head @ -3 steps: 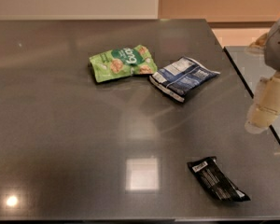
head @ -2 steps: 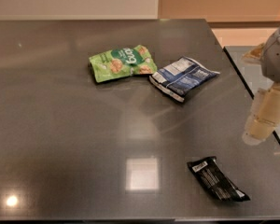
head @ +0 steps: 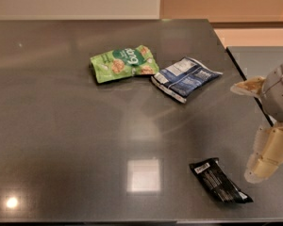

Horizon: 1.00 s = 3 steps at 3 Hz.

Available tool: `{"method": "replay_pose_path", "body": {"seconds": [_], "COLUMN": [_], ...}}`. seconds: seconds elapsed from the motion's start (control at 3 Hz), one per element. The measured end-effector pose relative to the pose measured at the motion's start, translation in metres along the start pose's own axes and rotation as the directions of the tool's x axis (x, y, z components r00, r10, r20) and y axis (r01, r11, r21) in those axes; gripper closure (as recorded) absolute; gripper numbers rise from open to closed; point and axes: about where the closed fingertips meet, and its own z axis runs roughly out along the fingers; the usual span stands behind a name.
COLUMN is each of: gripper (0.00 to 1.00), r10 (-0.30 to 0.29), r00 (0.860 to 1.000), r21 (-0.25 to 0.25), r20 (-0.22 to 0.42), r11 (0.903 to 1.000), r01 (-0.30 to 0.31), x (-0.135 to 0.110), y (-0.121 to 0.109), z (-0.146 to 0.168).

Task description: Move rxbar chocolate near blue chip bag

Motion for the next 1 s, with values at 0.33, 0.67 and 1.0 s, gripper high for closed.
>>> {"method": "replay_pose_path", "body": {"seconds": [0.33, 0.67, 1.0], "gripper": [0.00, 0.00, 0.00], "r10": [-0.057, -0.113, -0.150], "r00": [0.998, 0.993, 0.988], "r21": [-0.038, -0.066, -0.097], "r20": [0.028, 0.040, 0.046], "r11": [0.9976, 0.9911, 0.9833], "r01": [0.058, 0.116, 0.154], "x": [0.003, 0.004, 0.014], "y": [0.025, 0.047, 0.069], "z": [0.017, 0.034, 0.059]}}
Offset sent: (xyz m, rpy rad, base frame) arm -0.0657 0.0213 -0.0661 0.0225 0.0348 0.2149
